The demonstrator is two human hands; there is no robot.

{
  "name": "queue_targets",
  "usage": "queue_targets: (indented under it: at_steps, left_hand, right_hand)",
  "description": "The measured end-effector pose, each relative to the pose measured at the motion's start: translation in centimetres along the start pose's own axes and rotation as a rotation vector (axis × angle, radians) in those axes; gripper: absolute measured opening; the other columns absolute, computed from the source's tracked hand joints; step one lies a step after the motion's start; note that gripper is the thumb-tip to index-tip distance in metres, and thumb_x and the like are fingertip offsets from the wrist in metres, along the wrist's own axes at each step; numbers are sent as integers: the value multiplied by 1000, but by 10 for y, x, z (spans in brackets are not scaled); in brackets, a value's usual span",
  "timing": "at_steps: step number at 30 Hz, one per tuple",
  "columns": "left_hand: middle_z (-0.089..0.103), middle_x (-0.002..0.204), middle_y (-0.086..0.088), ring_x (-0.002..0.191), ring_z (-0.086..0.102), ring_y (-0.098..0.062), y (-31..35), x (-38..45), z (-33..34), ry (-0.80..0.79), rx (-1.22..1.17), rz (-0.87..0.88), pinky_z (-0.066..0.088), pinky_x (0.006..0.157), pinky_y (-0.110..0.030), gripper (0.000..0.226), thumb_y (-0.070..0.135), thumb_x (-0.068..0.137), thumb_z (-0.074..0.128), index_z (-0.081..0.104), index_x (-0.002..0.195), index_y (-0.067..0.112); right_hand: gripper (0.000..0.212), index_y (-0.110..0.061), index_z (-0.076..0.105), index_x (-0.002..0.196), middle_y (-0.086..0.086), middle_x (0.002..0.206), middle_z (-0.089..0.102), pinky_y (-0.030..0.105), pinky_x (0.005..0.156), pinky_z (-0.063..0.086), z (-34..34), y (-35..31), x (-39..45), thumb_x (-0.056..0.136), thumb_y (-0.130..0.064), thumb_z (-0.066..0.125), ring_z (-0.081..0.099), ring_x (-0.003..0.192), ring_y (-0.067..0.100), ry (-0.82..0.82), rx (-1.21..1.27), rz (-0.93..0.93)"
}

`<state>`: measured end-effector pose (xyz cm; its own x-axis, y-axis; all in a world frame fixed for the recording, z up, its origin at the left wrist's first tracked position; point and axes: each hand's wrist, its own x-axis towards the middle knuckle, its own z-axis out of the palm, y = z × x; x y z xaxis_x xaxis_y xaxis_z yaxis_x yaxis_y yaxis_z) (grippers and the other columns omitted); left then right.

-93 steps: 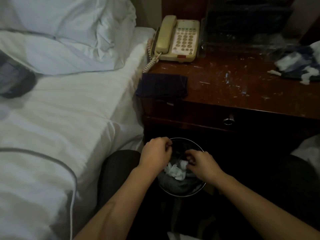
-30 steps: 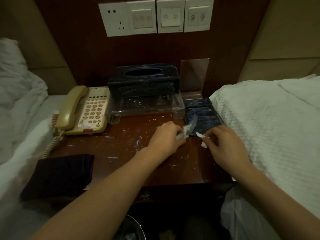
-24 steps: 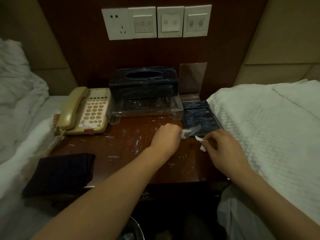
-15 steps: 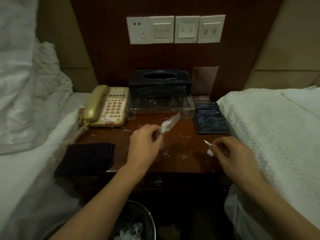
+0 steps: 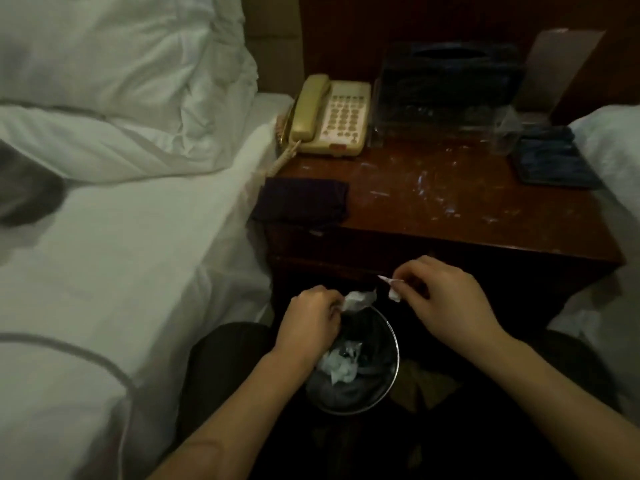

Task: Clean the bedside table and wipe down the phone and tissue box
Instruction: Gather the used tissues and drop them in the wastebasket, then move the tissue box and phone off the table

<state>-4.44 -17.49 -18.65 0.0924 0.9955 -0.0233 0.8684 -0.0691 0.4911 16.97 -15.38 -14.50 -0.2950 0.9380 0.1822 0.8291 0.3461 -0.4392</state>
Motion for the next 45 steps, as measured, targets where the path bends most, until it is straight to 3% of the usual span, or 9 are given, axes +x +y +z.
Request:
queue_targets:
  at_steps: [7,12,18,25,29,31,38,42,45]
  left_hand:
    - [62,135,-3,121,60,-23,-37,-19,11,-183,-45,-64,50,102,-34,38,8,100,53,65,133,21]
    - [66,127,-1,114,63,-19,-46,-19,9,-34,-128,-110,51,91,-27,35,6,100,50,71,123,22]
    - [67,120,5,106,63,-11,-43,-27,3,1,-146,-108,42,80,-16,30,14,99,56,71,121,25]
    - [68,106,16,95,64,-2,15,23,-46,185,-214,69,54,85,-28,23,20,99,59,72,113,32]
    - [67,106,14,89,65,-5,56,87,-70,175,-183,116,55,83,-30,21,24,99,60,70,115,33]
    - [67,109,13,91,65,-6,71,122,-73,122,-122,117,56,83,-31,22,29,101,58,68,120,33]
    - [63,125,1,111,62,-20,106,218,-64,184,80,-12,51,85,-36,39,45,103,49,57,135,23]
    - [41,150,-4,137,42,-23,117,257,-65,303,9,-28,43,104,-38,62,50,100,52,35,153,20]
    - [31,159,-9,146,30,-27,122,283,-70,258,-24,-99,35,114,-42,77,56,98,54,25,158,16]
  right_hand:
    - [15,-28,68,104,-11,99,64,33,77,53,62,-19,-15,99,-37,57,62,88,11,-208,-19,102]
    - [16,-29,68,107,-11,100,66,29,77,51,84,-29,-15,99,-36,57,63,91,10,-266,-66,130]
    - [39,-32,53,135,-12,127,63,33,91,53,67,-44,-11,97,-38,59,61,113,12,-388,-141,112]
    - [27,-35,61,123,-21,115,64,24,81,53,-20,-31,13,97,-41,56,62,105,4,-62,-127,71]
    - [22,-33,65,115,-18,107,67,28,73,55,-52,2,45,95,-38,59,65,96,7,16,-108,106]
    - [22,-34,65,115,-19,106,66,20,69,49,-67,21,67,95,-40,58,64,93,3,24,-117,136]
    - [27,-28,65,119,-11,110,66,22,74,46,-81,69,147,98,-41,56,63,98,8,84,-26,289]
    - [40,-21,59,125,2,123,58,34,83,49,-84,106,169,94,-48,57,59,107,19,299,57,484]
    - [54,-14,49,134,12,136,47,45,94,46,-102,135,190,94,-49,59,49,123,31,404,97,597]
